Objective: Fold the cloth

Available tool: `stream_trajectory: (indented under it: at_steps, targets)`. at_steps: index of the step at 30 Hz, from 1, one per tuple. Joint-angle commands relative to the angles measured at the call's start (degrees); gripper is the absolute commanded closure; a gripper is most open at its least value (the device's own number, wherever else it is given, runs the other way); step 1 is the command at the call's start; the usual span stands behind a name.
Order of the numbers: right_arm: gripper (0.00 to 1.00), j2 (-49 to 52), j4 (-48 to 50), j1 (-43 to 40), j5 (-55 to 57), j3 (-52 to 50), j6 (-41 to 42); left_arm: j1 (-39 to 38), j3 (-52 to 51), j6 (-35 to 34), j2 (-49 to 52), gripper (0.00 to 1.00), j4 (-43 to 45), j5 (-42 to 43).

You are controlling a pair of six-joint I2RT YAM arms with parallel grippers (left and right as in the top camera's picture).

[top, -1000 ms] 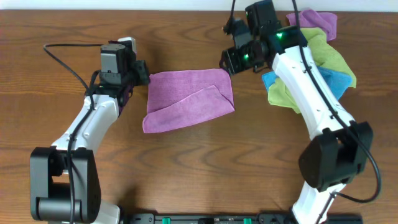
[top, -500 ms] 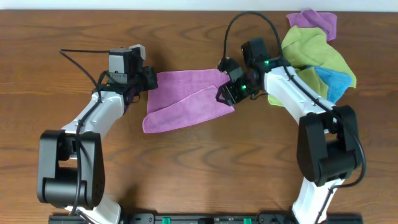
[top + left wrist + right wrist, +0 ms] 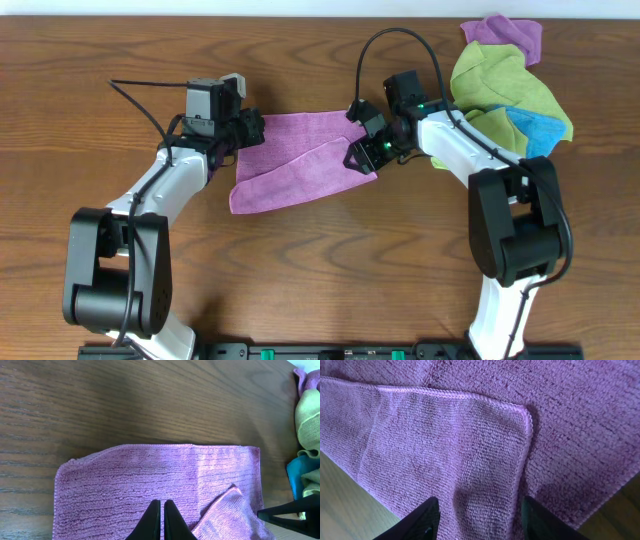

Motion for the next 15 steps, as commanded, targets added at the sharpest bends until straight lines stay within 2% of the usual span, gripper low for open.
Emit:
stream_trajectory:
  at_steps: [1, 15]
  targets:
    - [0.46, 0.46, -0.09, -0.48, 0.52, -0.13, -0.83, -0.24, 0.44, -0.26, 0.81, 0.94, 0.04, 0.11]
    - [0.49, 1.27, -2.64, -0.42, -9.46, 0.02, 0.63, -0.31, 0.44, -0.24, 5.09, 0.94, 0.76, -2.67]
